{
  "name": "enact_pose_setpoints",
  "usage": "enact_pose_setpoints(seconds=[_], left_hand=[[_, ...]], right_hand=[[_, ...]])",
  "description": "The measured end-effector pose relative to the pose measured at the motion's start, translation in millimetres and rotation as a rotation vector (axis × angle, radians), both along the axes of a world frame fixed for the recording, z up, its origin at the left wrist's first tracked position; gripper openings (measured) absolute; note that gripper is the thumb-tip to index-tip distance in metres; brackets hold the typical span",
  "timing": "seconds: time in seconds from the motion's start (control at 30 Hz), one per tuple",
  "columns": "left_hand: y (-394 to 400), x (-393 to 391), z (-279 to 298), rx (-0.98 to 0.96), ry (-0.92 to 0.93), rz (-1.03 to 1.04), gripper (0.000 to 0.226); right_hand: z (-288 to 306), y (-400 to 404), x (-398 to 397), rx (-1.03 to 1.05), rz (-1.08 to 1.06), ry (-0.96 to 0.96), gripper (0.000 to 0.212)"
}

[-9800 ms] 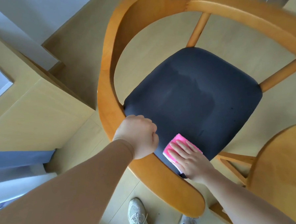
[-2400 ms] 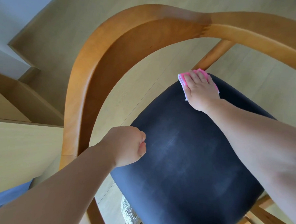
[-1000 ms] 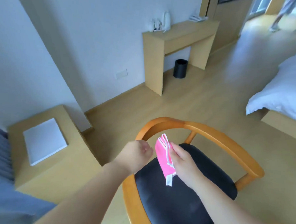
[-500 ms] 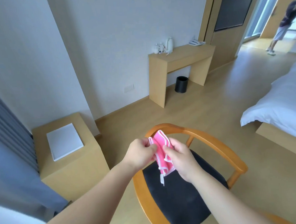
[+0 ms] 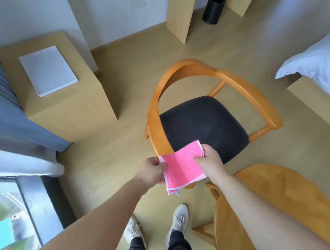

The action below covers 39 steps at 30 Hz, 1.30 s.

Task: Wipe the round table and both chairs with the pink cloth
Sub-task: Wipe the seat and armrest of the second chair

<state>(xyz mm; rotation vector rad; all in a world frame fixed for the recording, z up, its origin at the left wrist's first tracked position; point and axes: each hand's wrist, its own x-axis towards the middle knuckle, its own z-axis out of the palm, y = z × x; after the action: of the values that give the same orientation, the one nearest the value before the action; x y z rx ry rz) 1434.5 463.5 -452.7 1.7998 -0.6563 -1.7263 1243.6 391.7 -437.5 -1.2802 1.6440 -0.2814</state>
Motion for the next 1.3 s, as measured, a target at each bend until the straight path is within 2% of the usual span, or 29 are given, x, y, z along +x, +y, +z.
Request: enact_pose_setpoints(seconds=[0.1,0.3,0.43,0.5,0.57,0.67,0.73,0.93,1.3], left_hand=[[13.0,-5.3,-33.7,0.063,0.028,0.026,0.02],[24.9,-14.6,-83.5,0.188,-0.059,0.022,0.015],[29.0,-14.2,-91.3,0.226,-0.182,-0.124,0.019],[28.1,-11.9,-91.1,0.217,-0.25,-0.158,0.017],[26.8,-8.1,-90.1,0.208,-0.311,-0.139,0.019],[26.1,-0.6,-88.9,0.187,-0.385,-0.151,0.021],[27.9,3.4,-87.6,0.174,-0.393,-0.184,0.018],[33.4,14.7,-87.7,0.139,-0.388,-0.204,0.019],[36.4,35.4,-95.9,0.12,-0.366,-0.17,0.017]], right_hand=[[-34.2,-5.0,-6.4,0.034,0.032,0.1,0.035],[-84.3,-15.4,-17.6,0.022,0.191,0.228,0.031],[-99.8,-3.6,-21.6,0.06,0.351,0.388,0.07],[-99.1,5.2,-19.3,-0.119,0.457,0.439,0.075],[-98.1,12.6,-13.3,-0.235,0.558,0.404,0.08],[-104.3,27.0,3.0,-0.121,0.636,0.428,0.105],[-112.5,36.1,12.5,-0.071,0.598,0.468,0.114],[-128.9,38.0,24.1,-0.134,0.485,0.614,0.094],[-136.7,34.3,40.9,-0.216,0.436,0.674,0.092]])
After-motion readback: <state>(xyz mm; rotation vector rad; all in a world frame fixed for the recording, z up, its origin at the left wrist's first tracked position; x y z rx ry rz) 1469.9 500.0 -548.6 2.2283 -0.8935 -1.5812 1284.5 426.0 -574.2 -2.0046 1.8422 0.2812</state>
